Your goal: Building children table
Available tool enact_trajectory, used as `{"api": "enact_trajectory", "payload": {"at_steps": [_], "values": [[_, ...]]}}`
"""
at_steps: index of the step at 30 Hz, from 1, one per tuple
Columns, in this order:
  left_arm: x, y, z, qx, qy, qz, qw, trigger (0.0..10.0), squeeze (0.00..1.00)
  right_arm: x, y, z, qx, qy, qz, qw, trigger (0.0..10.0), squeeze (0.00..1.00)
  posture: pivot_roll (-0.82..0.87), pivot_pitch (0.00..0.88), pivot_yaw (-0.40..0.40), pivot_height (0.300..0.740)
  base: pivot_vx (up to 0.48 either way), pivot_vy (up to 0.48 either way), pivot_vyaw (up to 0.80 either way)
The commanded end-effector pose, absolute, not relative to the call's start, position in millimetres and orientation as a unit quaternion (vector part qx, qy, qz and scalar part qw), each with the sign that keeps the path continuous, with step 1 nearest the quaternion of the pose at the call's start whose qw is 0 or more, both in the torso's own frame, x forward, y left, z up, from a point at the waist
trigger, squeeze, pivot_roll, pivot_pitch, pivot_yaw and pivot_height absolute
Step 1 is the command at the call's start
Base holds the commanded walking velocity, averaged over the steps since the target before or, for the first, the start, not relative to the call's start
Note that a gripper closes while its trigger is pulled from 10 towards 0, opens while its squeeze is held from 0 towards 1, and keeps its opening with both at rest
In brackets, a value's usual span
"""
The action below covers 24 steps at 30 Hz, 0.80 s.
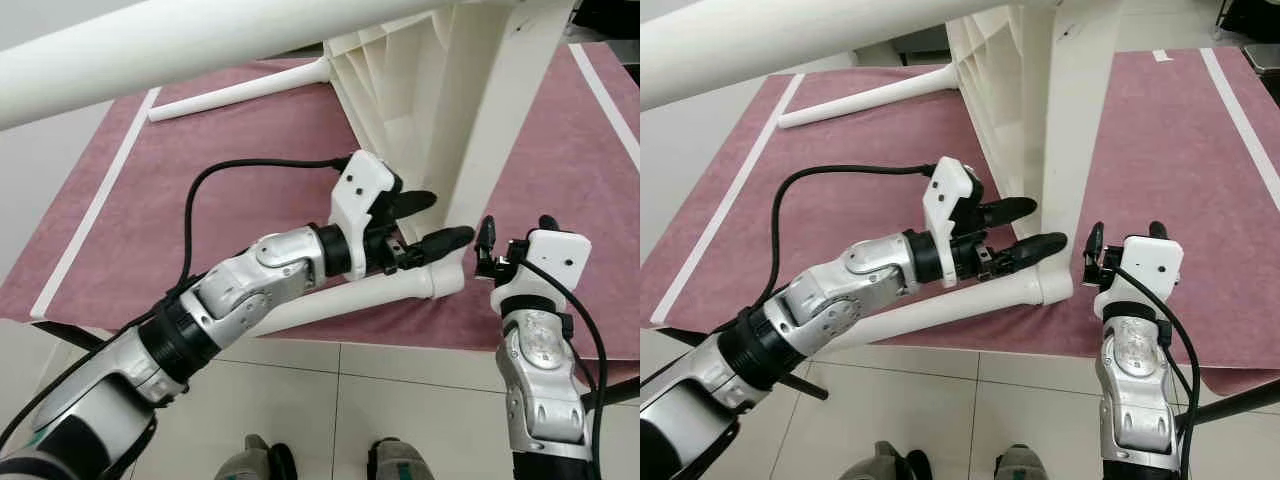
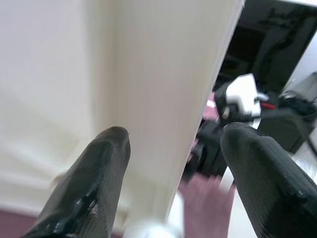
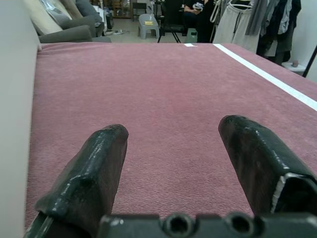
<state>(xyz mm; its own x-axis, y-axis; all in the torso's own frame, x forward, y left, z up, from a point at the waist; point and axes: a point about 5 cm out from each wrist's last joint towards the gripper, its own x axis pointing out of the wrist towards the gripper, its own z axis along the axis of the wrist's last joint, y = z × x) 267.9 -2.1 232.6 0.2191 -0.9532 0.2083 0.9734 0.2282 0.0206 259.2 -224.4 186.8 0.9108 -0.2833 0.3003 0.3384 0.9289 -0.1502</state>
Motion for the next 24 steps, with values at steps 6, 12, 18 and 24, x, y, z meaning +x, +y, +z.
{"api": "enact_trajectory", "payload": {"at_steps": [6,12,18,24], "values": [[232,31,223,0.018,-0.100,-0.786,0.609,10.0,0.00,260,-220,180,-0.096,-0.125,-0.151,0.976,10.0,0.00,-0.20,0.146,0.143,0.740,0.000,0.000,0.00],[238,63,193,0.112,-0.043,-0.713,0.691,10.0,0.00,260,-222,177,-0.095,-0.122,-0.150,0.976,10.0,0.00,-0.17,0.146,0.145,0.740,0.000,0.000,0.00],[240,90,168,0.197,0.012,-0.663,0.722,10.0,0.00,260,-225,177,-0.096,-0.122,-0.153,0.976,10.0,0.00,-0.16,0.146,0.146,0.740,0.000,0.000,0.00],[241,124,153,0.254,0.058,-0.628,0.733,10.0,0.00,259,-224,179,-0.107,-0.124,-0.133,0.977,10.0,0.00,-0.13,0.146,0.140,0.740,0.000,0.000,0.00]]}}
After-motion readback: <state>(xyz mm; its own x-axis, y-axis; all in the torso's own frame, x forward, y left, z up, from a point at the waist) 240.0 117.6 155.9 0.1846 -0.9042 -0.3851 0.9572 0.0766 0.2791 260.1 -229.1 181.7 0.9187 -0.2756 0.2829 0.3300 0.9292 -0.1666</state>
